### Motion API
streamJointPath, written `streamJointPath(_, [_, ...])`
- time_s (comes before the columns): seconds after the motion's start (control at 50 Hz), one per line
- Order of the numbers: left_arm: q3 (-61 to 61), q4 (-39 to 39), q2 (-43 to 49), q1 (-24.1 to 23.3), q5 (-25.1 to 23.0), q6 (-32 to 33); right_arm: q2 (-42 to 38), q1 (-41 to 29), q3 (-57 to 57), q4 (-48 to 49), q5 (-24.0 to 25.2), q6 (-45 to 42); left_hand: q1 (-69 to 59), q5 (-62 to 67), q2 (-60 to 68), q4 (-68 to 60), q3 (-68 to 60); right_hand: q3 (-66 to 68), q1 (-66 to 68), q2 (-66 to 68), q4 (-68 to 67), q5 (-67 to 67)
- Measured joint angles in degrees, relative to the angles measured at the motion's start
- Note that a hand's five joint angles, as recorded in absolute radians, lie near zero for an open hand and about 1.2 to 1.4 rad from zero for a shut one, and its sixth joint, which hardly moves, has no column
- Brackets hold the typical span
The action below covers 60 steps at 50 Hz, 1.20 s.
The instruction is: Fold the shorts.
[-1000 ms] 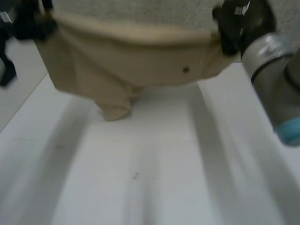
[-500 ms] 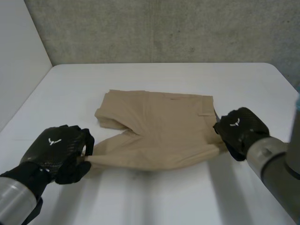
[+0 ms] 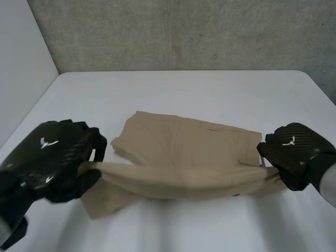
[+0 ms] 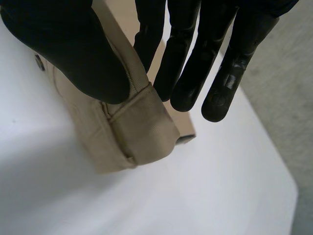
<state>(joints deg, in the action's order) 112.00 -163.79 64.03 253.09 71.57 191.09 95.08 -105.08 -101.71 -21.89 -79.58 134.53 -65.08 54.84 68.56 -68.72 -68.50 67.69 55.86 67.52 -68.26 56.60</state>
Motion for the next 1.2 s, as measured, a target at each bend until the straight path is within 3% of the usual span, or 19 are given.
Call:
streamJointPath(0.08, [-0.90, -4.23, 6.27, 0.29, 0.17, 0.07, -4.82, 0.57, 1.34, 2.12, -0.29, 0.12, 0.00, 0.00, 0.00, 0.00, 0.00, 0.00, 0.00, 0.00, 0.00, 0.00])
streamJointPath(0.1, [-3.27, -8.72, 13.57, 0.29, 0.46, 0.09, -9.70, 0.78, 3.72, 4.40, -1.07, 0.48, 0.00, 0.00, 0.00, 0.00, 0.00, 0.00, 0.00, 0.00, 0.00, 0.00])
streamJointPath(0.2, [-9.87, -13.96, 24.99, -0.03, 1.04, 0.10, -15.90, 0.72, 8.34, 7.18, -2.59, 2.01, 0.00, 0.00, 0.06, 0.00, -0.01, 0.00, 0.00, 0.00, 0.00, 0.00])
streamJointPath(0.36, [-34.36, -17.27, 51.16, -2.80, 4.15, 0.72, -28.46, -1.16, 20.49, 13.20, -7.46, 5.97, 0.00, 0.00, 0.08, 0.00, -0.01, 0.00, 0.00, 0.00, 0.00, 0.01])
streamJointPath(0.44, [-48.33, -17.39, 64.14, -4.20, 6.34, 4.07, -34.47, -3.58, 26.28, 18.47, -10.06, 6.24, 0.00, 0.00, 0.08, 0.00, -0.01, 0.00, 0.00, 0.00, 0.00, 0.06])
streamJointPath(0.6, [-63.82, -20.66, 78.74, -5.79, 8.95, 12.37, -43.79, -5.55, 33.28, 27.39, -12.37, 3.82, 0.00, 0.00, 0.08, 0.00, -0.01, 0.00, 0.00, 0.00, 0.00, 0.14])
streamJointPath(0.76, [-70.05, -27.12, 84.94, -6.82, 9.36, 14.66, -51.93, -6.34, 38.43, 32.06, -16.76, -1.98, 0.00, 0.00, 0.08, -0.01, -0.01, 0.00, 0.00, 0.00, 0.00, 0.16])
streamJointPath(1.0, [-72.54, -34.77, 87.82, -7.45, 9.24, 14.33, -53.37, -6.62, 38.73, 47.76, -18.28, -3.27, 0.00, 0.00, 0.08, -0.01, -0.01, 0.00, 0.00, 0.00, 0.00, 0.22])
streamJointPath(1.06, [-71.76, -35.91, 87.66, -8.03, 9.50, 14.43, -52.90, -6.59, 38.53, 48.03, -15.39, -2.73, 17.40, -15.15, -15.36, 15.50, 15.28, -26.96, -27.04, -27.32, 26.84, -25.28])
streamJointPath(1.08, [-71.23, -36.30, 87.49, -8.34, 9.58, 14.48, -52.53, -6.55, 38.39, 47.58, -14.30, -2.26, 39.48, -34.15, -35.55, 34.73, 34.00, -31.60, -30.40, -31.98, 30.36, -28.72])
streamJointPath(1.1, [-70.80, -36.56, 87.32, -8.59, 9.63, 14.51, -51.96, -6.49, 38.21, 46.93, -13.23, -1.59, 39.48, -34.15, -35.55, 34.73, 34.00, -41.70, -38.74, -43.32, 41.58, -39.94])
streamJointPath(1.12, [-70.24, -36.85, 87.05, -8.87, 9.69, 14.55, -51.36, -6.42, 38.04, 46.27, -12.45, -0.91, 50.96, -45.85, -48.30, 48.02, 46.98, -48.73, -42.21, -49.74, 48.88, -46.85])
streamJointPath(1.2, [-66.46, -37.78, 83.92, -10.09, 9.90, 14.61, -47.96, -6.12, 36.72, 43.15, -10.44, 2.91, 54.08, -52.11, -56.76, 56.92, 56.18, -55.44, -44.18, -55.00, 54.91, -52.85])
